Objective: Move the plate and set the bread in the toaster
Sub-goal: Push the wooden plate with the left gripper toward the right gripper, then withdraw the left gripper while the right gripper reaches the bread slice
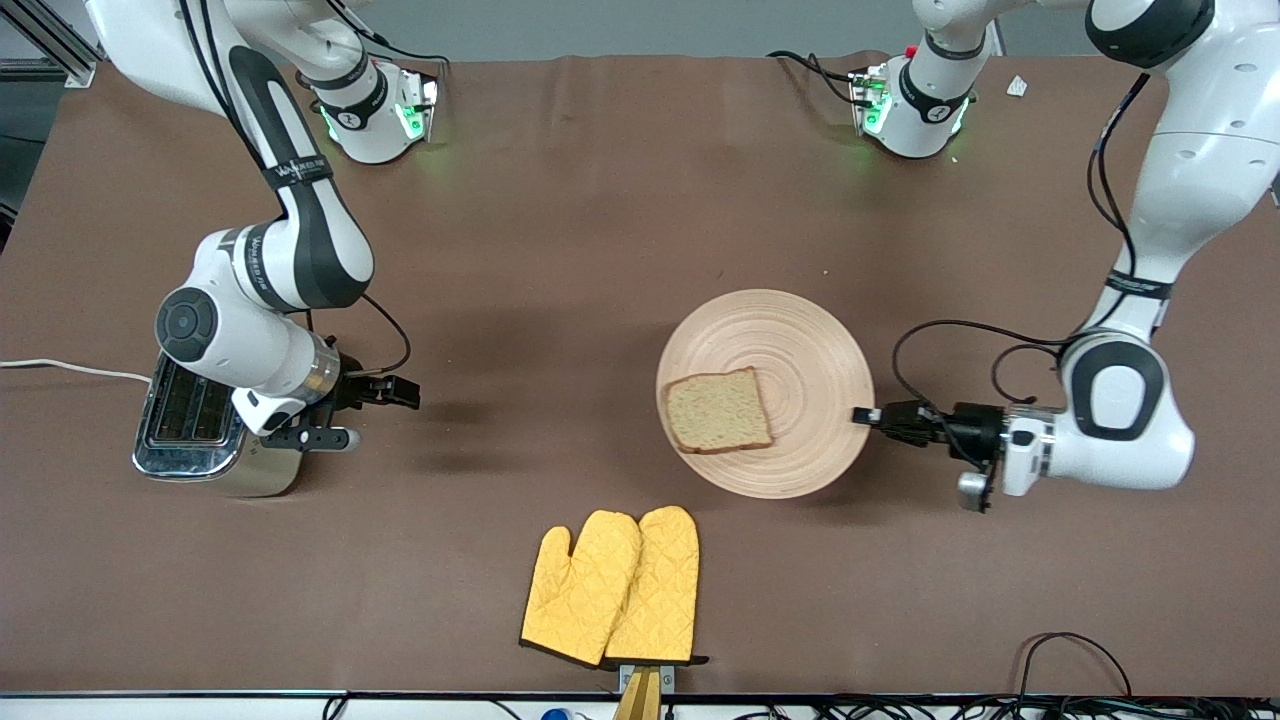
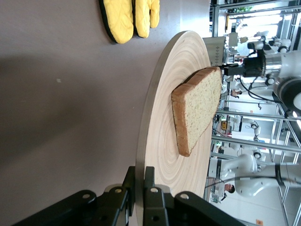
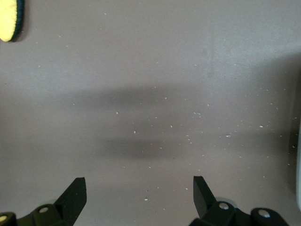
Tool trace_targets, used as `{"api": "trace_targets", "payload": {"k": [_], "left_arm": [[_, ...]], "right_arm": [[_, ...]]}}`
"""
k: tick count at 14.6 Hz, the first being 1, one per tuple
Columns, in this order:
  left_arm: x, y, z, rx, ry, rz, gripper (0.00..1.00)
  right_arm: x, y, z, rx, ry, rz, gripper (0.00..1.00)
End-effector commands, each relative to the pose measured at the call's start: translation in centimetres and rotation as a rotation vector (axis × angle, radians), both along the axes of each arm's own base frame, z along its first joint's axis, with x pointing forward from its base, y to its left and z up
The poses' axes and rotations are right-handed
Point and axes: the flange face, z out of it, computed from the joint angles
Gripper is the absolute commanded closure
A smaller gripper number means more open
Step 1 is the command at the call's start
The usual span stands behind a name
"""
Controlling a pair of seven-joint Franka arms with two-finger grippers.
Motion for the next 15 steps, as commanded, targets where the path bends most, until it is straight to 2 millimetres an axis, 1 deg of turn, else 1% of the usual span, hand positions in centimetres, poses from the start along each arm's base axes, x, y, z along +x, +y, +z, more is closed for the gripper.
{"api": "trace_targets", "payload": {"k": [1, 2, 3, 4, 5, 6, 7, 9, 10, 12, 14, 15], "left_arm": [[-1.4, -6.3, 0.9, 0.023, 0.028, 0.035, 1.0], [-2.1, -9.3, 0.6, 0.036, 0.018, 0.029, 1.0], [-2.7, -11.8, 0.1, 0.032, 0.02, 0.02, 1.0], [-3.3, -14.5, 0.0, 0.015, 0.029, 0.025, 1.0], [-4.1, -16.7, -0.1, -0.003, 0.042, 0.038, 1.0], [-4.9, -18.4, -0.6, -0.001, 0.05, 0.032, 1.0], [-5.6, -19.6, -1.0, 0.012, 0.046, 0.03, 0.99], [-7.0, -21.0, -3.1, 0.057, 0.025, 0.047, 0.99], [-7.5, -21.4, -4.2, 0.068, 0.017, 0.053, 0.99], [-8.1, -22.5, -6.7, 0.079, -0.062, 0.052, 0.99], [-8.3, -22.7, -8.8, 0.089, -0.082, 0.062, 0.99], [-8.4, -22.9, -9.2, 0.095, -0.091, 0.061, 0.99]], "right_arm": [[-0.1, -0.7, -0.3, 0.013, 0.0, -0.025, 0.0], [-0.1, -0.7, -0.3, 0.013, 0.0, -0.027, 0.0], [-0.2, -0.5, -0.3, 0.013, 0.0, -0.021, 0.0], [-0.1, -0.5, -0.3, 0.013, 0.0, -0.021, 0.0], [-0.1, -0.7, -0.4, 0.012, 0.001, -0.021, 0.0], [-0.1, -0.8, -0.6, 0.012, 0.003, -0.016, 0.0], [0.0, -1.2, -0.6, 0.01, 0.0, -0.015, 0.0], [-0.1, -1.5, -1.0, 0.008, -0.014, 0.01, 0.0], [-0.3, -1.8, -1.4, 0.006, -0.029, 0.025, 0.0], [-0.5, -2.5, -1.9, 0.004, -0.035, 0.047, 0.0], [-0.6, -2.4, -2.0, 0.004, -0.03, 0.048, 0.0], [-1.1, -1.9, -2.6, 0.003, -0.018, 0.059, 0.0]]}}
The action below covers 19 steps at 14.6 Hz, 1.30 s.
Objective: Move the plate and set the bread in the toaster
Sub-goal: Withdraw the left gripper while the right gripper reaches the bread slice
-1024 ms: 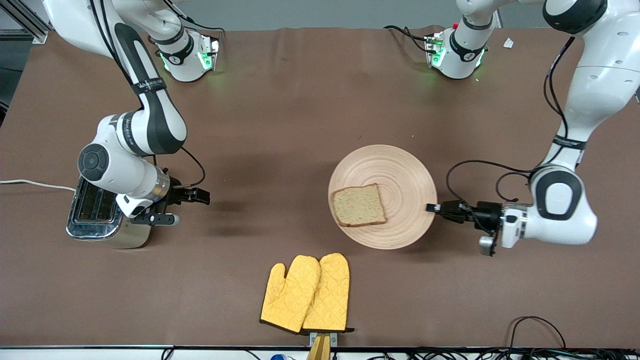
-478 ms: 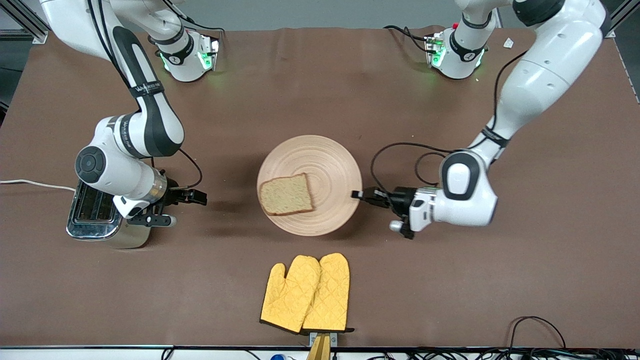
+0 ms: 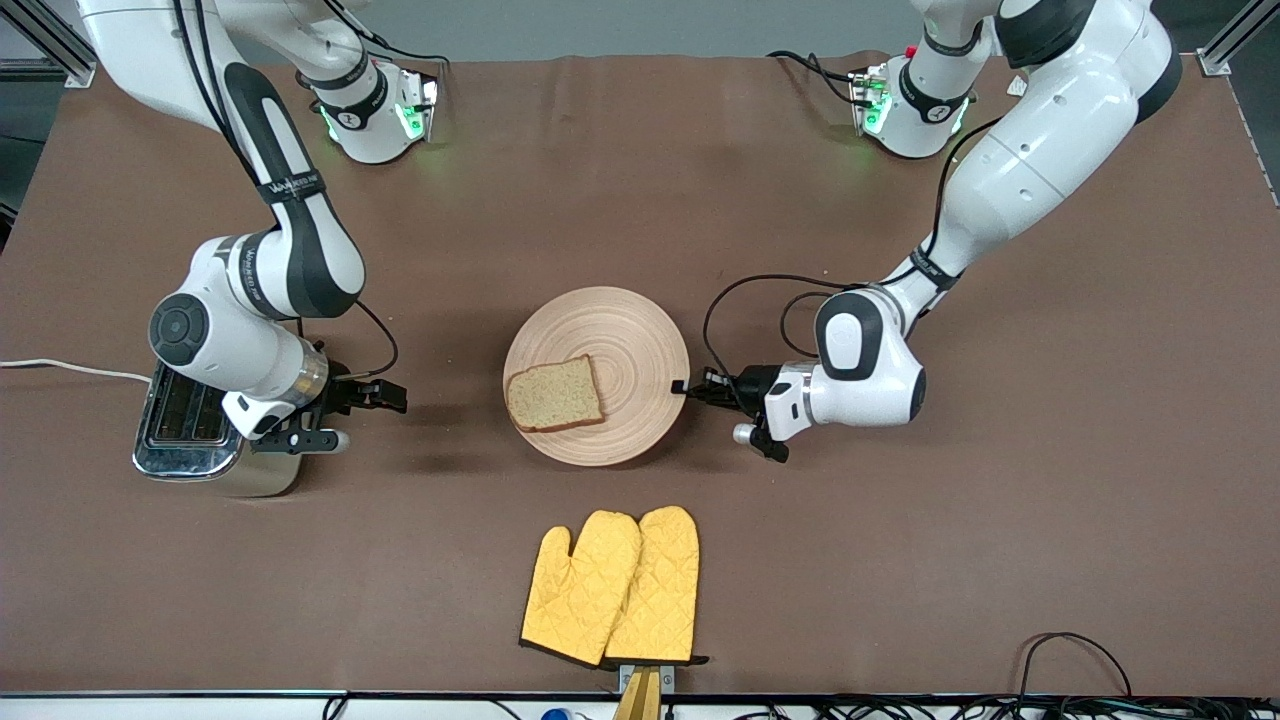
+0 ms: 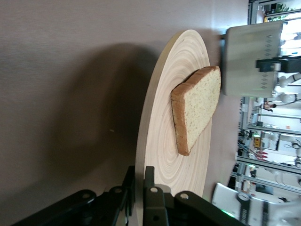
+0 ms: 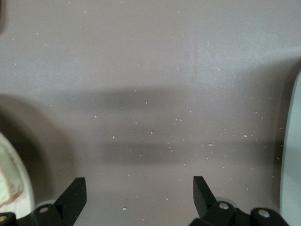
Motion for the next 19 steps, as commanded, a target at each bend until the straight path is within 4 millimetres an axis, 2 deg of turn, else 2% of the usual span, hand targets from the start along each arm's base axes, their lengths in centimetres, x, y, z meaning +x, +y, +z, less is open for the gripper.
{"api": "trace_targets", "payload": {"k": [1, 3, 4, 5, 6, 8, 9, 10, 14, 15, 16, 18, 19], "left_arm": [[-0.2, -0.9, -0.8, -0.025, -0.031, 0.0, 0.99], [-0.3, -0.7, -1.6, -0.025, -0.026, -0.003, 0.91], [-0.2, -0.5, -1.5, -0.023, -0.028, -0.001, 0.67], [0.1, 0.0, -1.4, -0.021, -0.015, 0.014, 0.01], [0.9, 1.0, -0.9, -0.017, -0.012, 0.036, 0.0], [2.6, 3.6, 0.3, -0.003, -0.017, 0.076, 0.0], [3.9, 5.8, 1.4, 0.012, -0.037, 0.104, 0.0], [5.1, 8.2, 3.0, 0.027, -0.052, 0.139, 0.0], [9.2, 12.9, 10.9, 0.127, -0.106, 0.247, 0.0], [9.7, 14.1, 12.5, 0.169, -0.138, 0.251, 0.0], [10.1, 15.4, 15.0, 0.211, -0.169, 0.265, 0.0], [9.7, 16.6, 19.5, 0.285, -0.158, 0.224, 0.0], [9.5, 18.7, 21.9, 0.365, -0.181, 0.208, 0.0]], "right_arm": [[-1.3, 1.1, -0.9, 0.01, 0.011, 0.031, 0.0], [-1.8, 3.4, -0.5, 0.012, 0.009, 0.058, 0.0], [-1.8, 4.3, -0.4, 0.015, 0.0, 0.064, 0.0], [-1.8, 5.1, -0.3, 0.014, -0.014, 0.051, 0.0], [-1.9, 6.0, -0.3, 0.013, -0.02, 0.026, 0.0], [-3.1, 11.5, 0.3, 0.019, -0.061, 0.043, 0.0], [-3.2, 12.7, 0.5, 0.022, -0.082, 0.051, 0.0], [-3.0, 12.8, 0.7, 0.024, -0.098, 0.053, 0.0], [-3.0, 13.3, 0.8, 0.025, -0.108, 0.066, 0.0], [-3.2, 13.8, 0.5, 0.024, -0.11, 0.073, 0.0], [-3.2, 14.1, 0.0, 0.023, -0.114, 0.074, 0.0], [-3.6, 15.2, -0.9, 0.02, -0.114, 0.083, 0.0], [-3.6, 15.3, -0.9, 0.022, -0.114, 0.079, 0.0]]}}
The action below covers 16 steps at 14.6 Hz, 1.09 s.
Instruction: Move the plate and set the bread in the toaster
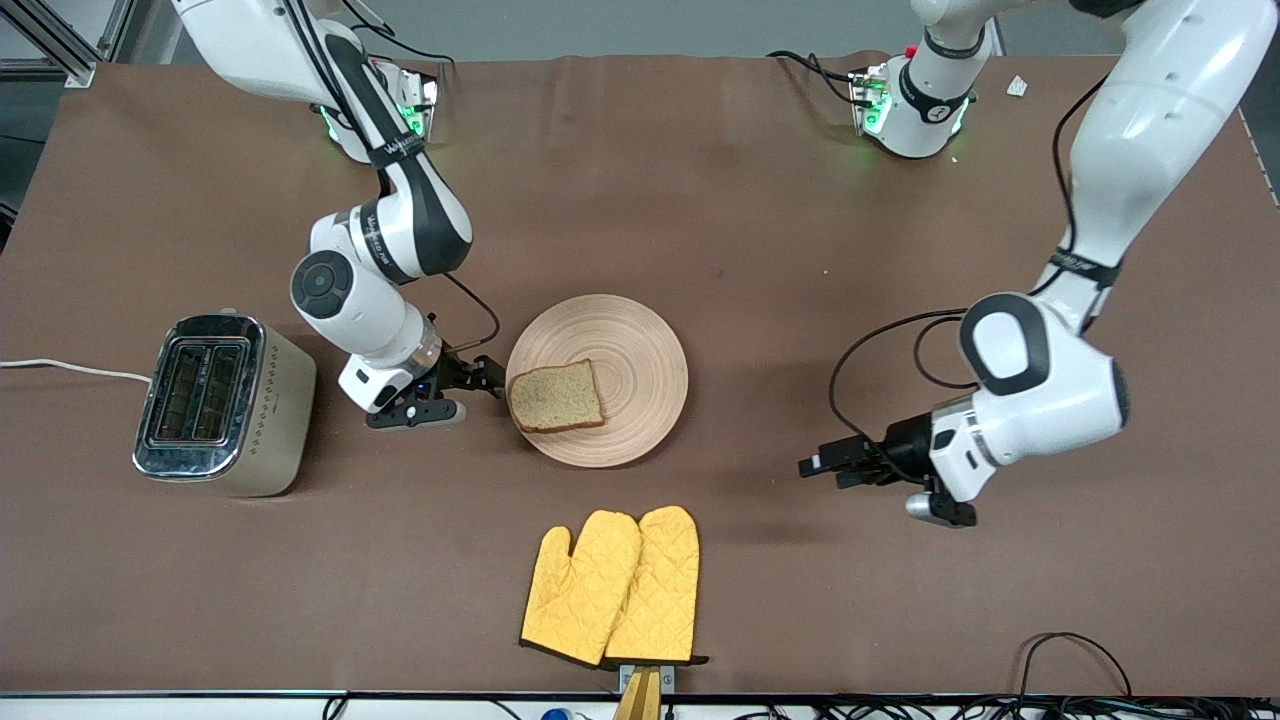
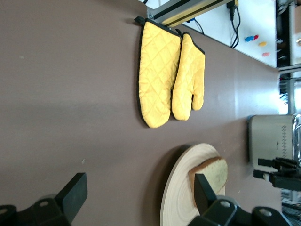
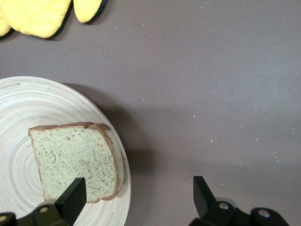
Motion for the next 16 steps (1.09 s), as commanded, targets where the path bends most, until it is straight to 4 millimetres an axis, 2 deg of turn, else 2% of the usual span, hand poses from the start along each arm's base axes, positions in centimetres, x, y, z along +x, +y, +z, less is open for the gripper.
{"api": "trace_targets", "payload": {"k": [1, 5, 8, 12, 14, 16], "left_arm": [[-1.3, 4.1, 6.5, 0.177, 0.001, -0.017, 0.0], [-3.5, 9.1, 14.8, 0.363, 0.063, -0.043, 0.0], [-5.4, 11.1, 21.7, 0.533, 0.11, -0.068, 0.0], [-8.3, 12.5, 26.5, 0.643, 0.093, -0.045, 0.0], [-10.6, 12.4, 28.0, 0.699, 0.095, -0.029, 0.0], [-12.5, 13.1, 29.3, 0.73, 0.088, -0.001, 0.0]], "right_arm": [[-0.3, 1.0, -0.6, 0.011, -0.008, -0.008, 0.0], [-0.5, 2.6, -1.6, 0.01, -0.029, 0.012, 0.12], [-0.7, 3.0, -2.1, 0.007, -0.032, 0.018, 0.25], [-0.6, 3.1, -3.2, 0.003, -0.037, 0.018, 0.34], [-0.9, 3.9, -3.5, 0.003, -0.043, 0.028, 0.38], [-1.3, 4.7, -4.0, 0.002, -0.048, 0.039, 0.4]]}}
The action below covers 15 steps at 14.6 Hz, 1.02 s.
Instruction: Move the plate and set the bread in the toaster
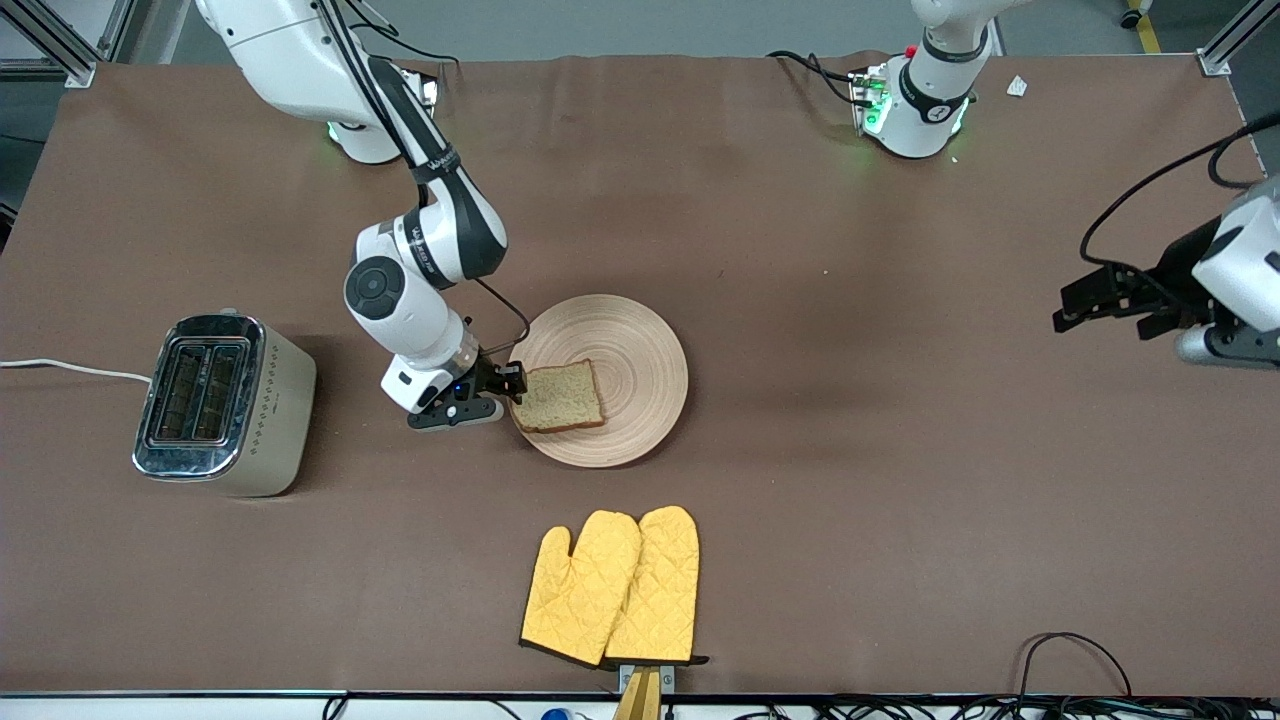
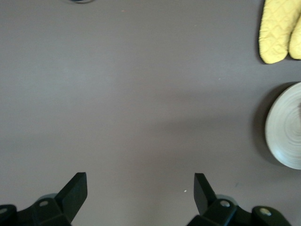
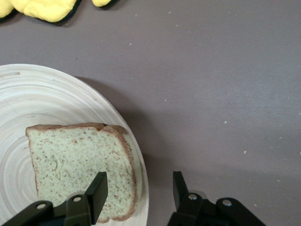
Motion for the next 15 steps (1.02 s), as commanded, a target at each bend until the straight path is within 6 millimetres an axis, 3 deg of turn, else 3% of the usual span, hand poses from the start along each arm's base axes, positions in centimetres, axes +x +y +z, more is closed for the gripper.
{"api": "trace_targets", "payload": {"k": [1, 4, 7, 13, 15], "left_arm": [[-3.5, 0.7, 2.2, 0.063, -0.027, 0.016, 0.0], [-6.0, 1.0, 3.8, 0.075, -0.033, 0.038, 0.0], [-8.4, 2.5, 3.9, 0.075, -0.024, 0.067, 0.0], [-10.3, 1.3, 4.9, 0.093, -0.011, 0.049, 0.0], [-10.4, -0.2, 5.1, 0.106, -0.016, 0.02, 0.0]], "right_arm": [[-0.4, 1.3, -0.6, 0.011, -0.005, -0.007, 0.41], [-0.4, 1.5, -1.2, 0.006, -0.001, -0.004, 0.44], [-0.3, 1.8, -1.8, 0.005, -0.014, -0.002, 0.49], [-0.4, 1.9, -2.3, 0.003, -0.015, 0.0, 0.68], [-0.5, 2.0, -2.4, 0.002, -0.012, 0.002, 0.82]]}}
